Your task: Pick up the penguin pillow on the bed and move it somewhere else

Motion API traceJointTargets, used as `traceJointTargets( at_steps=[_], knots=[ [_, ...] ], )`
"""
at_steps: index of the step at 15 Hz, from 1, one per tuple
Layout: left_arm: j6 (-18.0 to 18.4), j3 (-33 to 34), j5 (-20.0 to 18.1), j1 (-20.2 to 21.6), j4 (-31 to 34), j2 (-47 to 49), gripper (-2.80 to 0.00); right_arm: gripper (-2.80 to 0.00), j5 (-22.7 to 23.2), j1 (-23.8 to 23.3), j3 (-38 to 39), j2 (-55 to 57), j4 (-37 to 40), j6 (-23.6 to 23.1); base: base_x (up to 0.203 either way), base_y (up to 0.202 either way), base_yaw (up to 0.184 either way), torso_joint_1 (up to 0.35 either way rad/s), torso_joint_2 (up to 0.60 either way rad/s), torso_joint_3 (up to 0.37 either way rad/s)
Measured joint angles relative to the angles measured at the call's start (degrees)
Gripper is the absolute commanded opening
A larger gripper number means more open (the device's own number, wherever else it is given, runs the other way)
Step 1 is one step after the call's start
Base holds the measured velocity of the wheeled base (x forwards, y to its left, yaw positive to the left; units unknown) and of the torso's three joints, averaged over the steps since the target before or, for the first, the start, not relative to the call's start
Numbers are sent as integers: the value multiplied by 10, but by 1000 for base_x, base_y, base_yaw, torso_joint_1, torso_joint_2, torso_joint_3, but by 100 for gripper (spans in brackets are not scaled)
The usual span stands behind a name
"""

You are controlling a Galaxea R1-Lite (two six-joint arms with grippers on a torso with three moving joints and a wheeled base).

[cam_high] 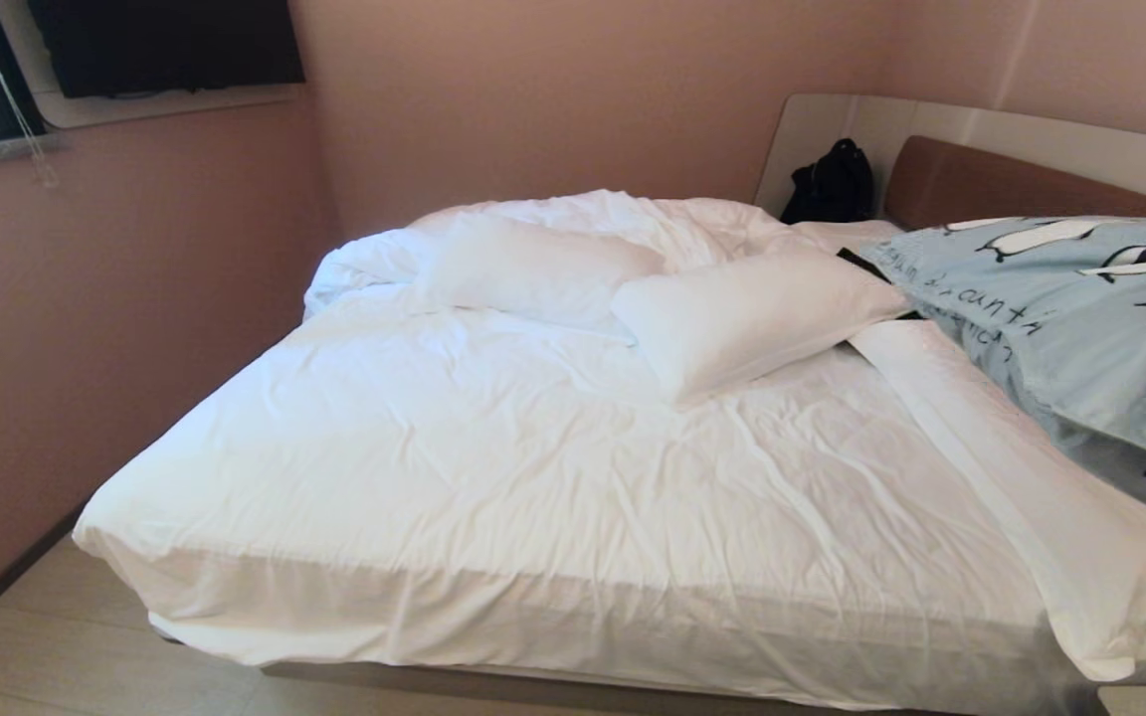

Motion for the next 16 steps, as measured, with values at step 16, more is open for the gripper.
traceJointTargets(
  at_steps=[16],
  knots=[
    [0,0,0,0,0,0,-280,-280,-186,-314,226,-185,59,-41,0,0,0,0,0,0]
  ],
)
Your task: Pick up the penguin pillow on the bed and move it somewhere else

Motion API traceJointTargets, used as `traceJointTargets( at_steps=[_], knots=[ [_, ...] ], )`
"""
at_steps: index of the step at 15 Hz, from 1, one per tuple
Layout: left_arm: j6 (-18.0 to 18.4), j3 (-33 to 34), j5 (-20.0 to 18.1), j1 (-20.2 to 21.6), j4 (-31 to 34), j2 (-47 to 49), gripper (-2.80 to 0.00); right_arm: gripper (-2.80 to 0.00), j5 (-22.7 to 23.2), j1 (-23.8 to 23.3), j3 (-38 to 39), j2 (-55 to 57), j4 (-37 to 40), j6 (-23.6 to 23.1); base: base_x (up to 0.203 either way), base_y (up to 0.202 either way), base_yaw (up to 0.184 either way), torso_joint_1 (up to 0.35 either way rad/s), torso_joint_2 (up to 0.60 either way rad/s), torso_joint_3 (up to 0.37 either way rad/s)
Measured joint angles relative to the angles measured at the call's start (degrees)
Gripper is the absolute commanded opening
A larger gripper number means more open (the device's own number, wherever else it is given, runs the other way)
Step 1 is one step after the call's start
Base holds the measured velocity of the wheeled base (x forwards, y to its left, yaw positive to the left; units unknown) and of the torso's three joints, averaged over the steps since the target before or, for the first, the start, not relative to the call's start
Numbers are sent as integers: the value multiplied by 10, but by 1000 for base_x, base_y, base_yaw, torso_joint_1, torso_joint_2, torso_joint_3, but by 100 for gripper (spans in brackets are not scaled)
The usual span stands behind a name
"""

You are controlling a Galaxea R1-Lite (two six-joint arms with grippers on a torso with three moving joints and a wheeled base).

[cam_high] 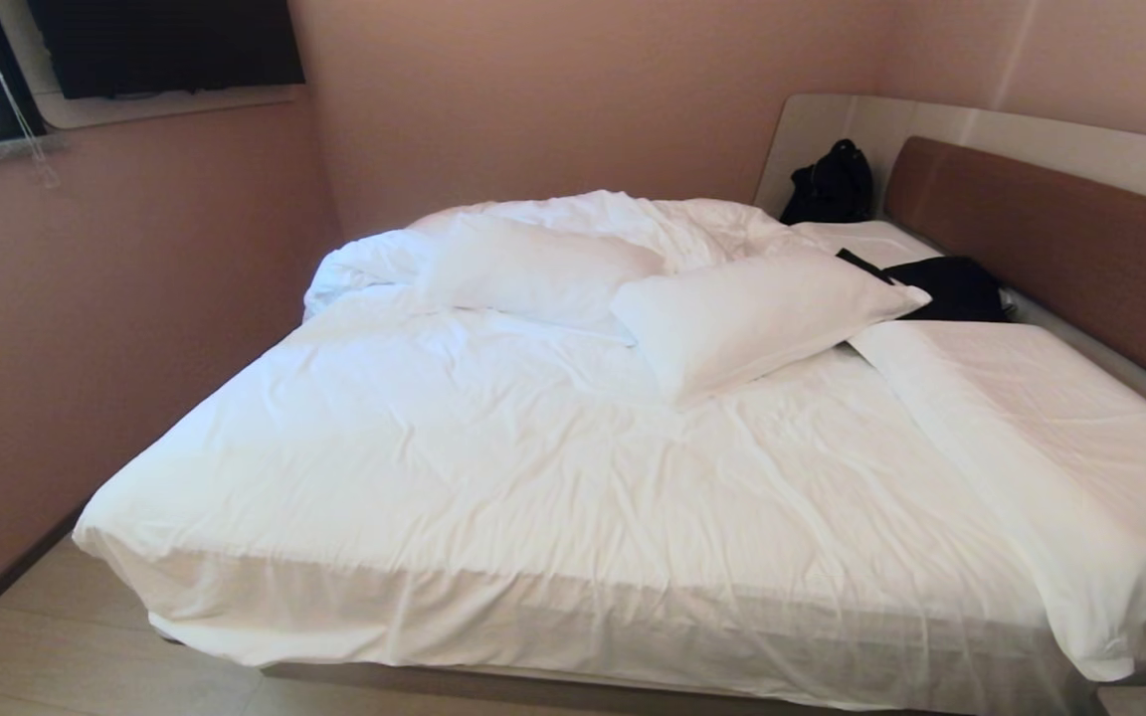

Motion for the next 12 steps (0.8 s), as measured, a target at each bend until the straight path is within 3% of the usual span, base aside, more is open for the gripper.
traceJointTargets(
  at_steps=[7,12],
  knots=[
    [0,0,0,0,0,0,-280,-280,28,-111,47,-8,18,-25,0,0,0,0,0,0],
    [0,0,0,0,0,0,-280,-280,90,-256,15,96,26,-40,0,0,0,0,0,0]
  ],
)
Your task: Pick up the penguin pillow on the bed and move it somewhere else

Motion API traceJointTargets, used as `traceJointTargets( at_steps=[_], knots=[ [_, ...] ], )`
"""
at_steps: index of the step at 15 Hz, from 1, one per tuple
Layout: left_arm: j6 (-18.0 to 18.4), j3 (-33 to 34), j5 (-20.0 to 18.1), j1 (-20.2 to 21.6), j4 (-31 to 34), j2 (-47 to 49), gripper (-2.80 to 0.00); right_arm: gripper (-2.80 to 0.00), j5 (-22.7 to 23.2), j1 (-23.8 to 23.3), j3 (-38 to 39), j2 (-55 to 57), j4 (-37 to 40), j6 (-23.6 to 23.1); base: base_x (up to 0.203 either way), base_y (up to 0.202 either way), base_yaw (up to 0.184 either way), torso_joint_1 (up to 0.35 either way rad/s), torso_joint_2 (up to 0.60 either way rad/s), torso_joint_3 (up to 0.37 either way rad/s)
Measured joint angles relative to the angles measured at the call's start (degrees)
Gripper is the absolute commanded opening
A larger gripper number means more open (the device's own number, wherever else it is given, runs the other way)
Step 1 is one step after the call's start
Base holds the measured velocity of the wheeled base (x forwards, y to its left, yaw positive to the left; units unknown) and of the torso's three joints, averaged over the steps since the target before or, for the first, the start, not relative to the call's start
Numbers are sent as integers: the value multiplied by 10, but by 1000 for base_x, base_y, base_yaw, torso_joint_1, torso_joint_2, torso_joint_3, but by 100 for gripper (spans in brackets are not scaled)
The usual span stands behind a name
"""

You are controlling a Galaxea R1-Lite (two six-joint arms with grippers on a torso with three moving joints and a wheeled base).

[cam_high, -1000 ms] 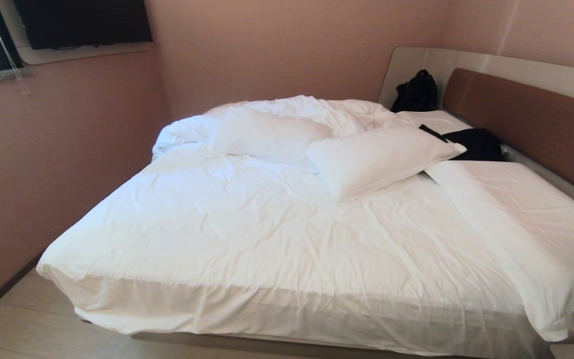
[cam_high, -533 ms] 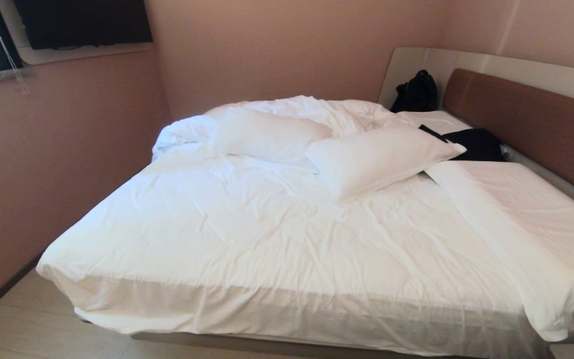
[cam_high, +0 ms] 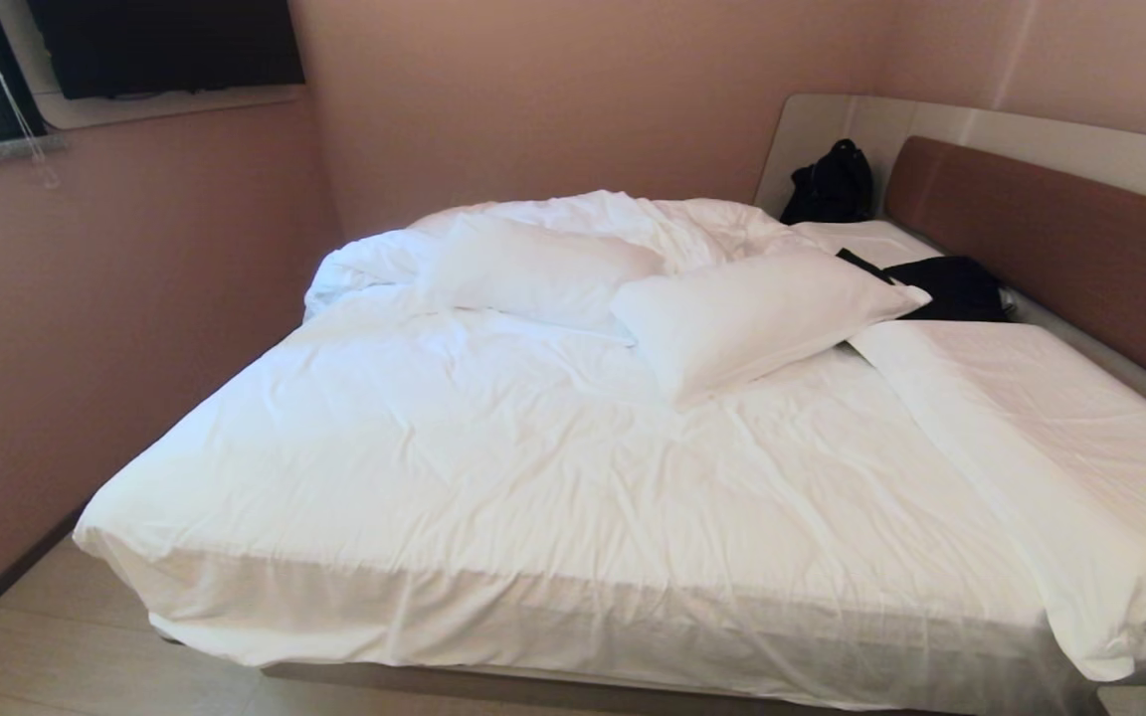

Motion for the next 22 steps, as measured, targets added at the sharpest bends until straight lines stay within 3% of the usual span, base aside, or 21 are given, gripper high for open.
traceJointTargets(
  at_steps=[4,7,13,17,22],
  knots=[
    [0,0,0,0,0,0,-280,-280,82,-129,-30,59,0,-51,0,0,0,0,0,0],
    [0,0,0,0,0,0,-280,-280,159,-207,-47,91,-1,-115,0,0,0,0,0,0],
    [0,0,0,0,0,0,-280,-280,294,-285,-64,167,-5,-249,0,0,0,0,0,0],
    [0,0,0,0,0,0,-280,-280,328,-322,-83,233,-5,-297,0,0,0,0,0,0],
    [0,0,0,0,0,0,-280,-280,320,-415,-118,281,-7,-320,0,0,0,0,0,0]
  ],
)
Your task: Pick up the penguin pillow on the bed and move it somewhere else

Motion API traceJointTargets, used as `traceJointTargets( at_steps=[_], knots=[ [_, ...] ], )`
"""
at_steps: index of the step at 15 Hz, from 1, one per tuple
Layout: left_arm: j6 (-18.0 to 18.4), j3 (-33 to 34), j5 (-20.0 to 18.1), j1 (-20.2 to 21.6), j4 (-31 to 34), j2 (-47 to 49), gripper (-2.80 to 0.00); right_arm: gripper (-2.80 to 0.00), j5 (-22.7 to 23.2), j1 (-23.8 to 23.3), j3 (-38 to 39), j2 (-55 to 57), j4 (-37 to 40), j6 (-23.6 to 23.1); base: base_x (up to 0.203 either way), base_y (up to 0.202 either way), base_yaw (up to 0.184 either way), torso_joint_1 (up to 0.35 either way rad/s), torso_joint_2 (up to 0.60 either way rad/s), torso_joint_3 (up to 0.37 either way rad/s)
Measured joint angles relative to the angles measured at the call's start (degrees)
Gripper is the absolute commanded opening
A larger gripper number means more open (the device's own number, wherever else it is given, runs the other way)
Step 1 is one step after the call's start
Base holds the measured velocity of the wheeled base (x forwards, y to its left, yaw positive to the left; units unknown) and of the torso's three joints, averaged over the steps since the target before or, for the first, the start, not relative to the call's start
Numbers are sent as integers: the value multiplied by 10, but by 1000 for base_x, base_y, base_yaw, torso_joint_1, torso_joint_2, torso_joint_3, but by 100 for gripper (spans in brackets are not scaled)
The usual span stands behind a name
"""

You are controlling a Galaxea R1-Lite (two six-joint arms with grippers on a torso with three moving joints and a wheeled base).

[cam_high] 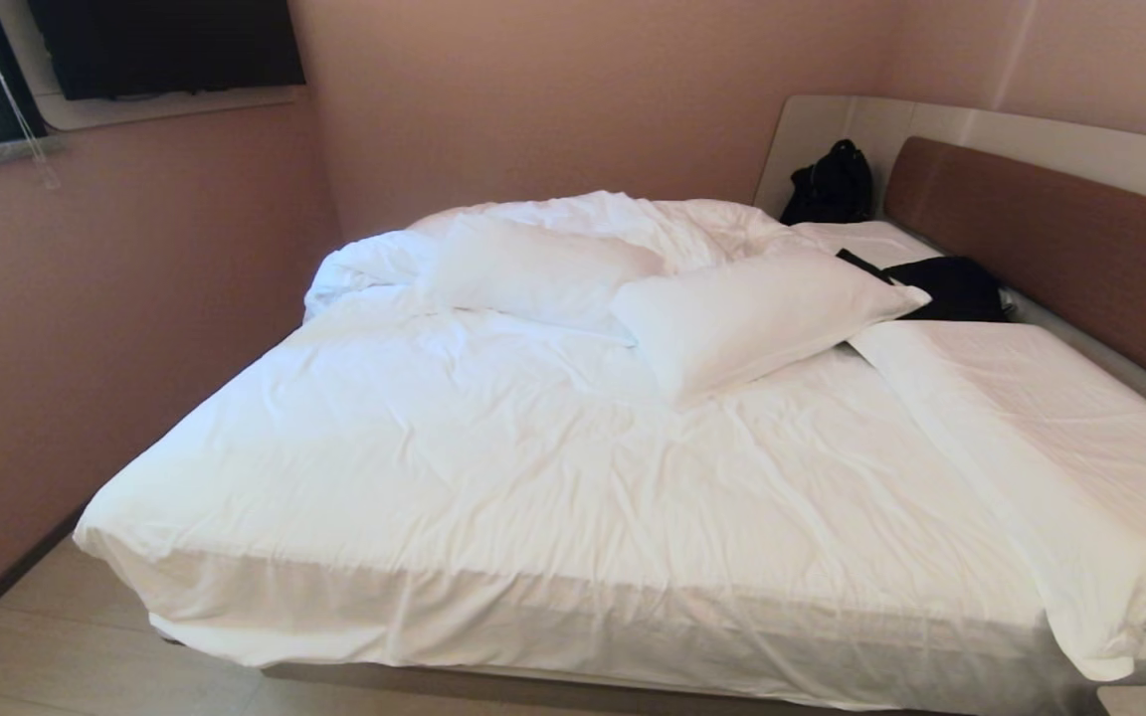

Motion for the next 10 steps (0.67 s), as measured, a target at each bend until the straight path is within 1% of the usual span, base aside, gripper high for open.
traceJointTargets(
  at_steps=[3,7,10],
  knots=[
    [0,0,0,0,0,0,-280,-280,3,-45,-14,17,0,-7,0,0,0,0,0,0],
    [0,0,0,0,0,0,-280,-280,-6,-62,-30,76,-16,-14,0,0,0,0,0,0],
    [0,0,0,0,0,0,-280,-280,-17,-76,-38,149,-55,-19,0,0,0,0,0,0]
  ],
)
